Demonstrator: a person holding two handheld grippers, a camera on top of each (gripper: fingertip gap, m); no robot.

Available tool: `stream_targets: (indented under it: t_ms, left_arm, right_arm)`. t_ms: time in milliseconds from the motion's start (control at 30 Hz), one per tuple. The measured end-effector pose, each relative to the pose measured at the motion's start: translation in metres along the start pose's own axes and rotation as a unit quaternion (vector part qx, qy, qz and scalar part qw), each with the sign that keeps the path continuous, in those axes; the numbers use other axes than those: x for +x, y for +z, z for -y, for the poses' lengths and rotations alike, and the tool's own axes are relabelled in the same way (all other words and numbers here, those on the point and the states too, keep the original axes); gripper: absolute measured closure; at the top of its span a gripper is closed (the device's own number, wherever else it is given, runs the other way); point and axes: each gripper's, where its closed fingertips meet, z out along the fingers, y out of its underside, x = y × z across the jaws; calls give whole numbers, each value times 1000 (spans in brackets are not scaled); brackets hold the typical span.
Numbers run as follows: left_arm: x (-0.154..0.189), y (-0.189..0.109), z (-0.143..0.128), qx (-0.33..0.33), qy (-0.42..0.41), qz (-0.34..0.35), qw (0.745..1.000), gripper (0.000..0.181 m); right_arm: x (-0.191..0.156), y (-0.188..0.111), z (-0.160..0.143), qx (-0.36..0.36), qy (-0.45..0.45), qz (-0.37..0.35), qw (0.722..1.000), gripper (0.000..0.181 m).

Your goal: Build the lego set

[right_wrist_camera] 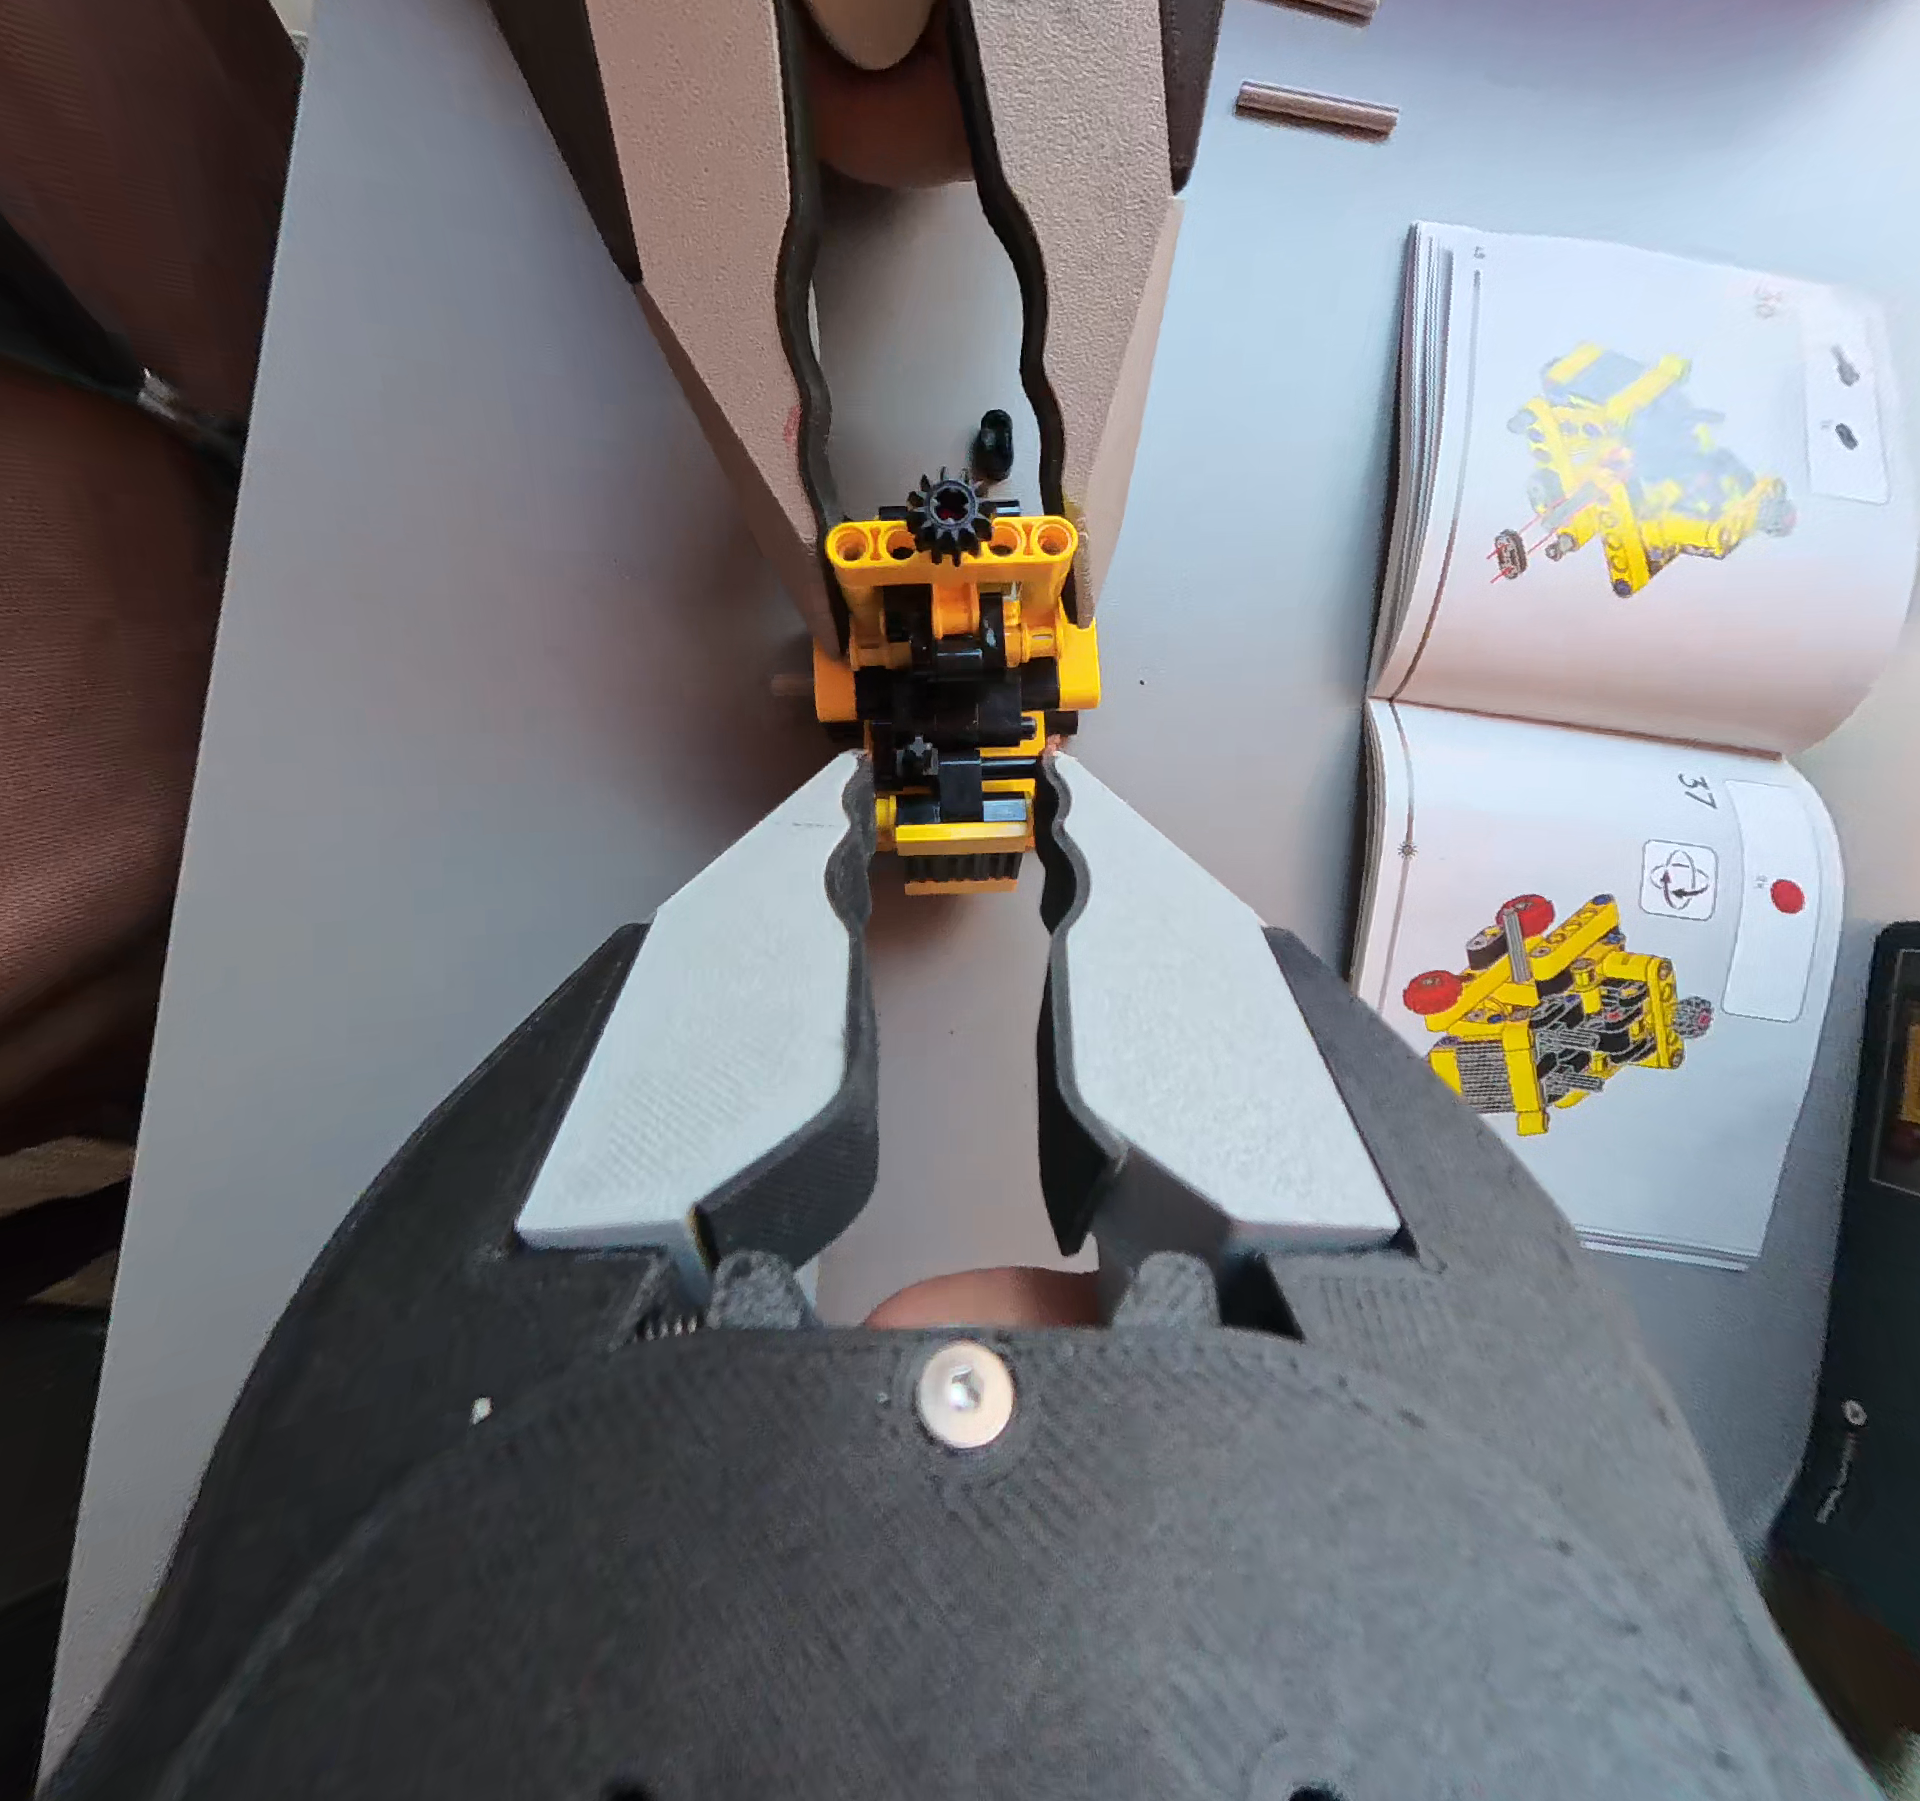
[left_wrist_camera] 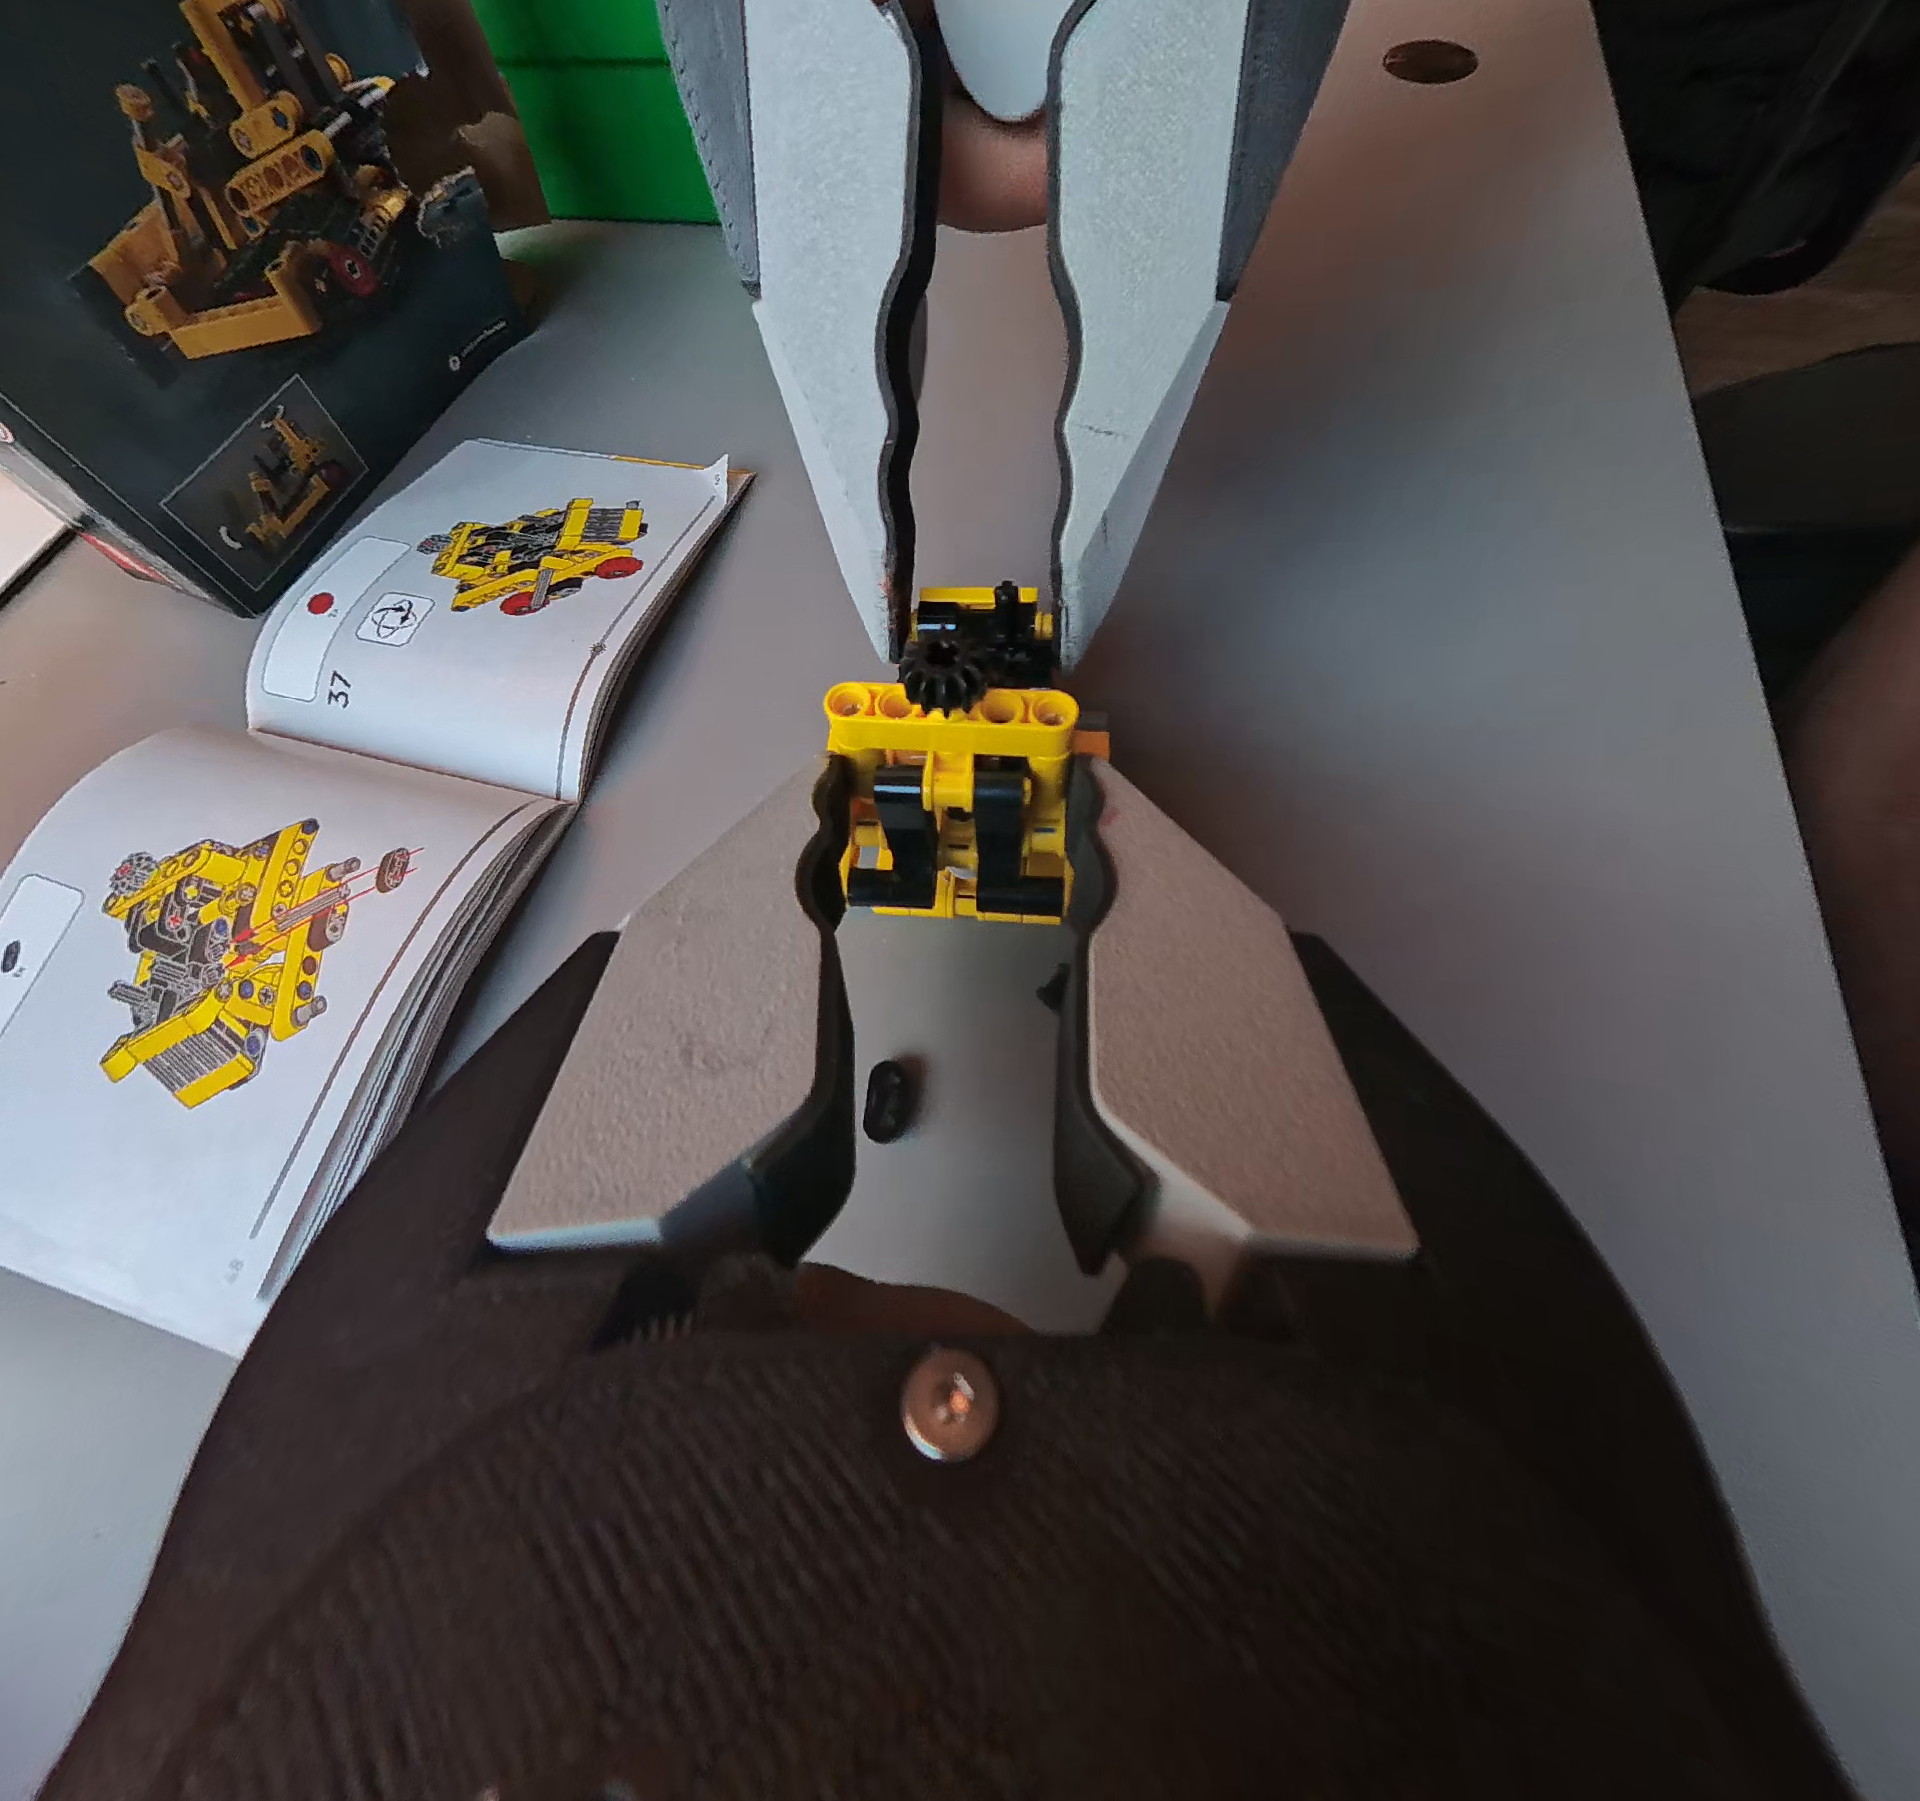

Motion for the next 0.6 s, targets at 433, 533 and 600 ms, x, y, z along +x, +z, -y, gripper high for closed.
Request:
stream_targets:
  t_ms: [433,533,600]
  left_arm:
    - [1,0,0,1,0,-4,1000,142]
    - [1,0,0,1,0,-4,1000,142]
    - [1,0,0,1,0,-4,1000,142]
  right_arm:
    - [-1,-2,1,18,6,27,999,154]
    - [-1,-2,1,15,-2,28,999,154]
    - [-1,-2,1,16,-5,31,999,154]
